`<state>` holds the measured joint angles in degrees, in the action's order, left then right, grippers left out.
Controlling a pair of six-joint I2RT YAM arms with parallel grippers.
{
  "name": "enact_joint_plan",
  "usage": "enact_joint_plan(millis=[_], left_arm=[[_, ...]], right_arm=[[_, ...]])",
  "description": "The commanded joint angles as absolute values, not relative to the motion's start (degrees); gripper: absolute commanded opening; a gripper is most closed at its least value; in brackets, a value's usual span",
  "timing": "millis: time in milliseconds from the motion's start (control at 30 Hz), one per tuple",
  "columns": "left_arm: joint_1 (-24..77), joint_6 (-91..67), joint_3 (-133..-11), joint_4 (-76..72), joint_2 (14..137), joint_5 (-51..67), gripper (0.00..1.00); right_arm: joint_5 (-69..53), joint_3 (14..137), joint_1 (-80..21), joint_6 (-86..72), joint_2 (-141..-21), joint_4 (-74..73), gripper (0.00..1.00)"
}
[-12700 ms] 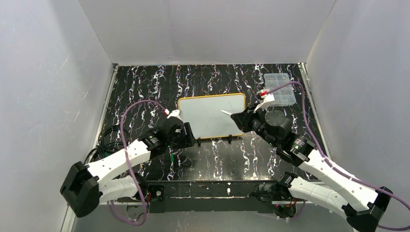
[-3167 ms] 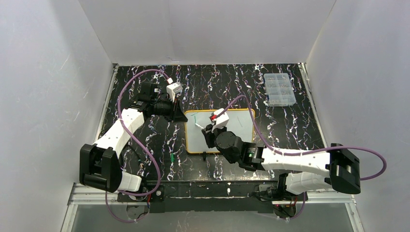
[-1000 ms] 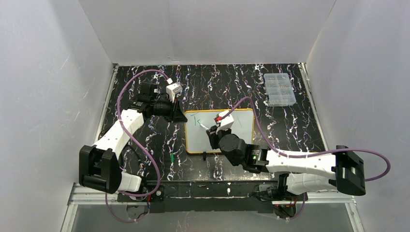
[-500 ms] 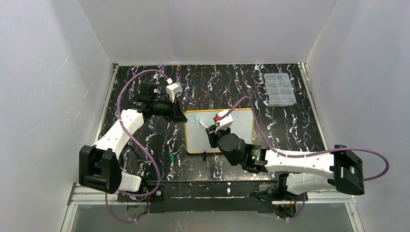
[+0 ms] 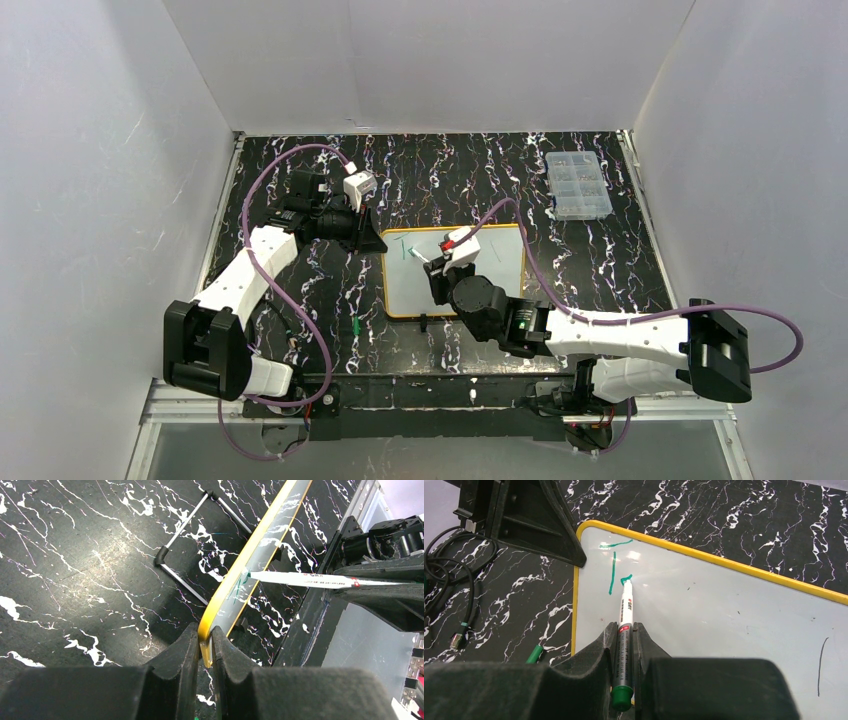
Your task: Write a sentence on the whiteboard
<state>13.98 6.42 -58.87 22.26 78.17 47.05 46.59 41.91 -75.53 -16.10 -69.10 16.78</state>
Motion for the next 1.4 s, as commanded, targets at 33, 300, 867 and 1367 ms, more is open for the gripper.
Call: enact_joint_plan(millis=[33, 300, 867, 1367], left_arm=[[13.6, 7.5, -58.7, 22.8, 75.9, 47.6, 0.00], [13.6, 7.4, -58.8, 22.8, 75.8, 46.0, 0.00], [13.6, 7.2, -58.6, 22.8, 75.4, 46.2, 0.00], [13.6, 7.3, -58.7, 22.8, 75.6, 46.6, 0.00]], right_arm=[[49.7, 44.6, -75.2, -14.6, -69.7, 19.2, 0.01], [45.3, 44.3, -75.2, -14.9, -66.2, 18.9, 0.01], [47.7, 43.4, -75.2, -17.3, -64.4, 13.5, 0.01], [50.1, 43.5, -75.2, -17.8, -66.0, 12.7, 0.01]])
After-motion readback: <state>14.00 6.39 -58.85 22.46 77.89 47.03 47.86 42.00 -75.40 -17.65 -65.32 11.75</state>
